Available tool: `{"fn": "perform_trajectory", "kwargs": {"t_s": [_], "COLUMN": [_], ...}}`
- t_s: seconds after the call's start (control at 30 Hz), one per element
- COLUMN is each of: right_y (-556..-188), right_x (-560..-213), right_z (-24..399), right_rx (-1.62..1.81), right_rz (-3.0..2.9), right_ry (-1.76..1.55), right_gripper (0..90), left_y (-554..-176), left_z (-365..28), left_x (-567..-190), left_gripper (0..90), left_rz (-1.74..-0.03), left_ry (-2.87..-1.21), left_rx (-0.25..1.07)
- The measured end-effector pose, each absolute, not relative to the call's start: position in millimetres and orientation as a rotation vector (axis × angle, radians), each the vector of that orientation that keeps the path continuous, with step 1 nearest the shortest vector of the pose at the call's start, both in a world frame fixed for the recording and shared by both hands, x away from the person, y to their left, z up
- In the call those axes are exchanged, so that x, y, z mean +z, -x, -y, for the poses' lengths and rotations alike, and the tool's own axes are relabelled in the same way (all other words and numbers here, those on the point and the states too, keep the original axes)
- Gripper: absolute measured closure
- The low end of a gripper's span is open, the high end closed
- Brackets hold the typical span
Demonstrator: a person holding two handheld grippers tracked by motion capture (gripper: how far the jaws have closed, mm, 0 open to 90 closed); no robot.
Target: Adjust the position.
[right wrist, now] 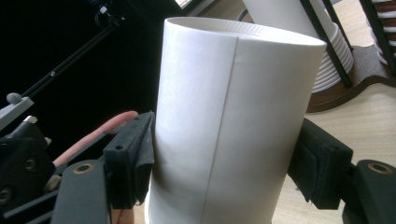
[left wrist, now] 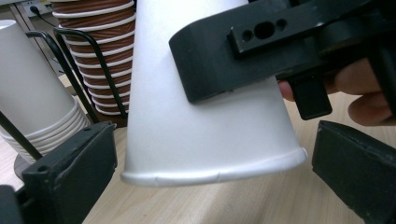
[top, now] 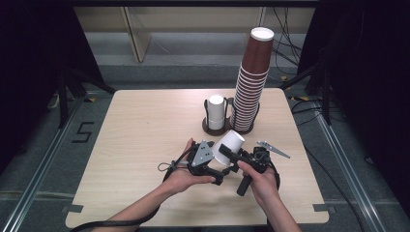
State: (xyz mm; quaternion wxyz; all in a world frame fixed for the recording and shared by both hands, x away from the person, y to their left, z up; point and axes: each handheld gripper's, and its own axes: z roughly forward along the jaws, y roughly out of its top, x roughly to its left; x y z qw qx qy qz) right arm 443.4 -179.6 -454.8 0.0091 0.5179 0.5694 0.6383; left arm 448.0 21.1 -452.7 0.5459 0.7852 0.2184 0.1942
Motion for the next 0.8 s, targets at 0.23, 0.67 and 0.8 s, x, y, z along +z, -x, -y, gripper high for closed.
{"fn": "perform_trajectory", "kwargs": {"t_s": [0.23, 0.67, 0.8], "right_y": [-442.2, -441.2, -441.7], "right_x": [-454.2, -451.5, -448.1], "right_z": [177.8, 177.0, 176.6], "right_rx": [1.991, 1.999, 1.992], "right_rz": [-1.775, -1.781, -1.785], "right_ry": [-1.638, -1.619, -1.637], "right_gripper": [30.4, 26.6, 22.5], "left_y": [-451.9, -450.1, -448.4], "left_z": [-17.6, -22.3, -22.9], "left_x": [-454.9, -451.8, -450.5], "left_gripper": [2.5, 18.3, 22.0], "left_rz": [-0.536, -0.536, -0.497], "left_ry": [-1.852, -1.836, -1.835], "left_rx": [0.456, 0.511, 0.472]}}
